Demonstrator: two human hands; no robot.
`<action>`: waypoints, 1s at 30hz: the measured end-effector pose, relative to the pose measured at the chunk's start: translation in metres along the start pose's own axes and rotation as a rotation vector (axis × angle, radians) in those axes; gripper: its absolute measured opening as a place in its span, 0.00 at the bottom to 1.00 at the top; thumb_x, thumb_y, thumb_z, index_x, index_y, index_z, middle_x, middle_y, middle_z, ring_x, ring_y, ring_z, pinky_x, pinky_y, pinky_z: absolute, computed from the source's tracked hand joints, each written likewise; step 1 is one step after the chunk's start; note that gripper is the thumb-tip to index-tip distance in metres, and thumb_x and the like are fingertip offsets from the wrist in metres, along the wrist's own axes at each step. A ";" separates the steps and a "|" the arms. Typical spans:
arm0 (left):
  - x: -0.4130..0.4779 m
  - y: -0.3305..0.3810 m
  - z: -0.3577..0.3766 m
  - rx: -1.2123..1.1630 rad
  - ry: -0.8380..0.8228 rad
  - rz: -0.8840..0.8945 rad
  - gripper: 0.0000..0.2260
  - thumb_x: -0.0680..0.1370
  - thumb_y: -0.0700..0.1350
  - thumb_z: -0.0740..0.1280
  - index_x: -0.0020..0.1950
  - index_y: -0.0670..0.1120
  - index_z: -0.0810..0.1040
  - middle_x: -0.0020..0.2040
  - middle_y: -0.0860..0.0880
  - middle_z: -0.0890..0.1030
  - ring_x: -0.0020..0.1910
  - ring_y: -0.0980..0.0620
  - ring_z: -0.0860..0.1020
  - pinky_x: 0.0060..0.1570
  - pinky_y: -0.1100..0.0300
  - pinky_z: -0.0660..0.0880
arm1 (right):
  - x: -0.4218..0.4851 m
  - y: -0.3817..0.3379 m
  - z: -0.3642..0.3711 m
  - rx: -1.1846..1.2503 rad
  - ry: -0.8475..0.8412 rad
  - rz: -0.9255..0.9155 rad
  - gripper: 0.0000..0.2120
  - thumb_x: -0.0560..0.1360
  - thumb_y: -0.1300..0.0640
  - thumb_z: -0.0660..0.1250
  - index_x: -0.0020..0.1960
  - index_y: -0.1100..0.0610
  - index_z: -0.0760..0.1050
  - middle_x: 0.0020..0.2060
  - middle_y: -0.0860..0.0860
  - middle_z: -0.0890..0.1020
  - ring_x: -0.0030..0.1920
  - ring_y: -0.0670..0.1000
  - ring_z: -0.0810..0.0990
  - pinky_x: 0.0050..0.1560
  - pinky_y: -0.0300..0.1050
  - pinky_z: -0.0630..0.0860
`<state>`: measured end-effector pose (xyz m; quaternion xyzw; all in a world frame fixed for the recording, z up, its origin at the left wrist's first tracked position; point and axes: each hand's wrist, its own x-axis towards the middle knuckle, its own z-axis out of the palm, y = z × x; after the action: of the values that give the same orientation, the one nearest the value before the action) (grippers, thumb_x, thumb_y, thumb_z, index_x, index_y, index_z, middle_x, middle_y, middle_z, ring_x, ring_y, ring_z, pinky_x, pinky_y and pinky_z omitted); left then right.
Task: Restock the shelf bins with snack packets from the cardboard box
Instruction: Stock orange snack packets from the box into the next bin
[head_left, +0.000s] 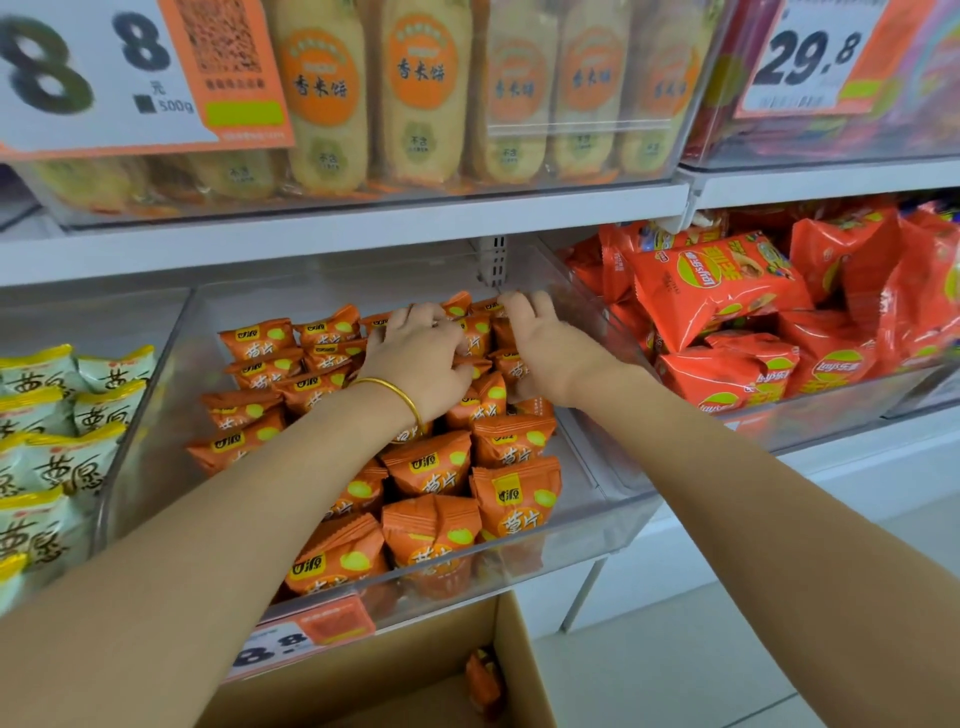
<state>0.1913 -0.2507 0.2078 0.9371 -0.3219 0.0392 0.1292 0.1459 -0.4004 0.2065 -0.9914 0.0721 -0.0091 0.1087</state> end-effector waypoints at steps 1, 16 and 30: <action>-0.001 -0.001 -0.002 -0.001 0.036 0.003 0.12 0.78 0.50 0.63 0.59 0.50 0.76 0.66 0.49 0.67 0.68 0.47 0.61 0.67 0.48 0.59 | -0.006 -0.003 0.000 -0.139 0.046 0.003 0.42 0.67 0.56 0.77 0.71 0.58 0.55 0.69 0.57 0.59 0.59 0.63 0.74 0.51 0.53 0.75; 0.018 0.003 -0.004 0.244 -0.015 0.157 0.12 0.76 0.51 0.68 0.59 0.54 0.77 0.58 0.52 0.79 0.59 0.48 0.74 0.54 0.55 0.70 | -0.022 -0.003 0.009 0.007 0.143 0.098 0.22 0.70 0.74 0.63 0.62 0.64 0.64 0.65 0.61 0.68 0.62 0.63 0.72 0.56 0.51 0.71; 0.015 0.002 -0.013 0.095 -0.091 0.048 0.12 0.76 0.51 0.68 0.58 0.50 0.78 0.58 0.49 0.78 0.57 0.47 0.75 0.56 0.50 0.74 | -0.023 -0.017 -0.009 -0.323 0.130 0.075 0.25 0.72 0.72 0.63 0.67 0.62 0.66 0.64 0.59 0.69 0.67 0.61 0.64 0.55 0.51 0.74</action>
<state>0.2022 -0.2573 0.2229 0.9350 -0.3475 0.0149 0.0689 0.1254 -0.3825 0.2192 -0.9899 0.1166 -0.0573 -0.0566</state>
